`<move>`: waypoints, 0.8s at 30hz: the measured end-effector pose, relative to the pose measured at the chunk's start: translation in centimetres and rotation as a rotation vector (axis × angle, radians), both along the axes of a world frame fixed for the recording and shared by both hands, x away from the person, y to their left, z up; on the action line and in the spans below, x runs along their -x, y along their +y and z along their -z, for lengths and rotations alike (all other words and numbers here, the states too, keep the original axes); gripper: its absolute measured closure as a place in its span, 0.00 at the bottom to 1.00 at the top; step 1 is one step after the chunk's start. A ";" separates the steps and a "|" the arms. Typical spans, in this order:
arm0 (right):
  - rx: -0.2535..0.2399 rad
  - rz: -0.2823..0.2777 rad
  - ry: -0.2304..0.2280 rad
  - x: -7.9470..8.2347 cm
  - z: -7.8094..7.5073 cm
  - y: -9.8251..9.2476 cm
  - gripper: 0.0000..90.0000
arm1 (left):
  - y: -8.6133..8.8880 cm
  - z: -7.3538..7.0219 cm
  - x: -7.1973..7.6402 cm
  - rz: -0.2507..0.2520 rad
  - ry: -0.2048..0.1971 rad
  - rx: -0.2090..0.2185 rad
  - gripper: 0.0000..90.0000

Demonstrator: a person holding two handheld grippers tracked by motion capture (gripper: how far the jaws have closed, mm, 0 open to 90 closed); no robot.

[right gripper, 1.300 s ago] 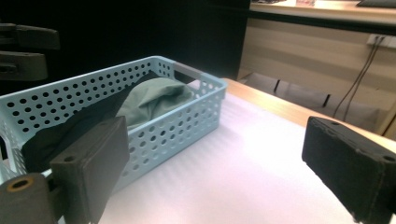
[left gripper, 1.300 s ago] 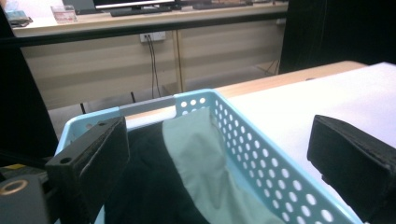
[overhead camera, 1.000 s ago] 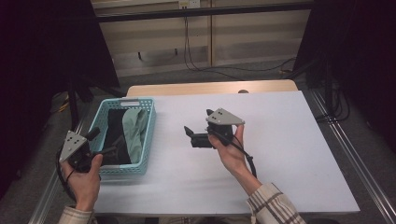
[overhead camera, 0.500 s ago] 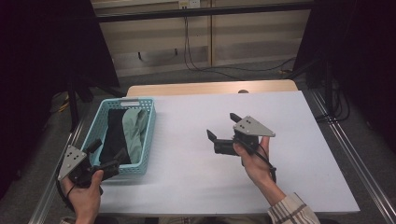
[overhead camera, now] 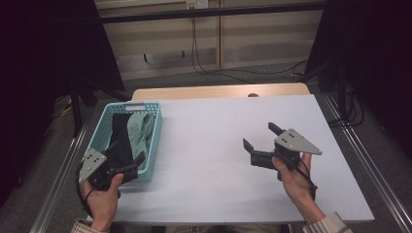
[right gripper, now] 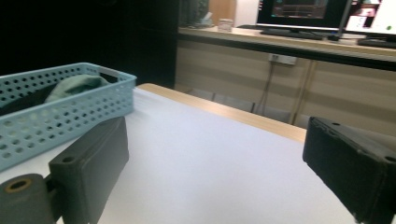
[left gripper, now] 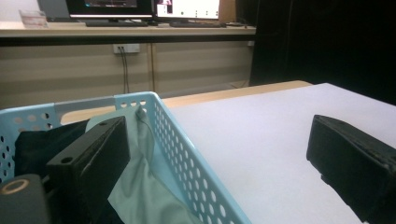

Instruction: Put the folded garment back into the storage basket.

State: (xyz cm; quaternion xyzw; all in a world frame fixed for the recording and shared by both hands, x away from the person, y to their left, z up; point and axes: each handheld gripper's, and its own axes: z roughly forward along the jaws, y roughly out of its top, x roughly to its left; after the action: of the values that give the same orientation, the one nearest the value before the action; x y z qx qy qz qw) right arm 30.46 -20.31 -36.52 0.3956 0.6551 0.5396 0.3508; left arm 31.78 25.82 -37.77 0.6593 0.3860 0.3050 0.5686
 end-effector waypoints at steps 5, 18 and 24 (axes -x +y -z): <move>0.020 0.059 0.025 0.9 1.0 -2.7 0.07 | -0.6 0.3 -0.5 0.025 0.000 -0.014 0.06; 0.021 0.190 0.049 4.7 3.5 -7.4 0.08 | -2.1 1.2 -0.7 0.048 0.005 -0.034 0.05; -0.003 0.208 0.042 6.4 4.0 -8.0 0.07 | -1.6 2.2 0.0 0.027 0.019 -0.062 0.05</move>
State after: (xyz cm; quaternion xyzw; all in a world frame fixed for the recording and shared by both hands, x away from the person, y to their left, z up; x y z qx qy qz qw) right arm 24.10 -28.33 -40.56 0.4733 0.6170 0.4928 0.3904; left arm 31.74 24.18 -39.99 0.6846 0.3729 0.3030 0.5481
